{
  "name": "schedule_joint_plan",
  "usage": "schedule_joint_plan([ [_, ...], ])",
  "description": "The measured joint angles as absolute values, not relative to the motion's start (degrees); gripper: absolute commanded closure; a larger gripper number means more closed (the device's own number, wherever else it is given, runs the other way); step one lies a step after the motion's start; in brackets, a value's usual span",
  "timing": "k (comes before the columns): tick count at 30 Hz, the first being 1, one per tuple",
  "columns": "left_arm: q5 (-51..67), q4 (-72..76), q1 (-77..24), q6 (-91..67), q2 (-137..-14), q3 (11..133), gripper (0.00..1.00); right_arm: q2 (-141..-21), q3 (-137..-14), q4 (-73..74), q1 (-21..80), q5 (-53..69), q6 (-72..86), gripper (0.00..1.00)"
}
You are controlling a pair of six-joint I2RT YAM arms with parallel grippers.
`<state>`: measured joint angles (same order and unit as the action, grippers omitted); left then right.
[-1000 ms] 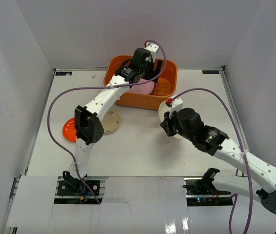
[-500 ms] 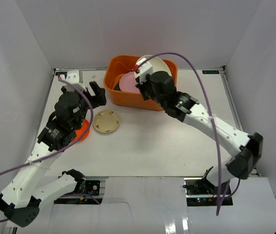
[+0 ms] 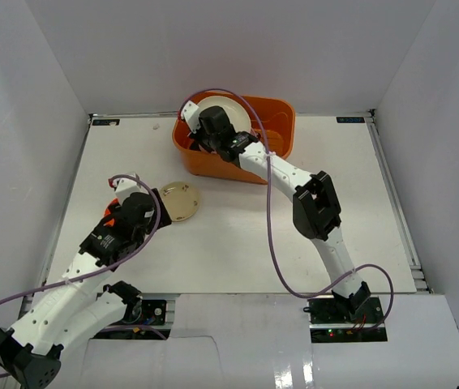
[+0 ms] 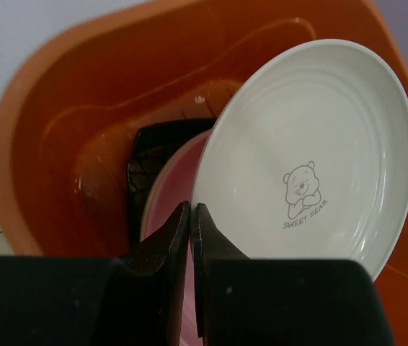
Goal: Place the plates into the plastic bin on the countertop
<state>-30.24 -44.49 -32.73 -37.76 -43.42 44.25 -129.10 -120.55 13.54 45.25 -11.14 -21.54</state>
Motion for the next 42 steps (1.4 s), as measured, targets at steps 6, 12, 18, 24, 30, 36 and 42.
schedule_joint_plan([
  [6, -32.3, -47.0, -32.7, -46.9, -44.1, 40.6, 0.10, -131.2, -121.1, 13.6, 43.2, -10.4, -21.4, 0.50],
  [12, -36.7, -47.4, -32.0, -53.3, -44.6, 37.9, 0.10, -128.0, -119.0, 14.3, 43.6, -9.8, -19.7, 0.47],
  [18, -37.2, -46.0, -29.4, -60.6, -45.4, 33.0, 0.15, -102.2, -87.3, 4.3, 47.4, -8.6, -2.9, 0.51],
  [24, -30.9, -40.0, -18.1, -64.1, -40.5, 23.1, 0.17, -83.4, -50.9, -19.8, 51.3, -9.1, 20.7, 0.56],
  [30, -26.1, -33.5, -9.6, -64.6, -40.9, 22.2, 0.17, -89.3, -38.6, -29.5, 50.6, -9.8, 37.7, 0.51],
  [36, -19.8, -26.2, -0.3, -64.6, -44.3, 17.8, 0.20, -100.4, -38.4, -41.8, 50.6, -6.6, 49.3, 0.48],
  [42, -18.1, -22.7, 4.0, -64.1, -44.1, 16.0, 0.23, -112.2, -45.1, -48.3, 50.6, -4.4, 57.7, 0.46],
])
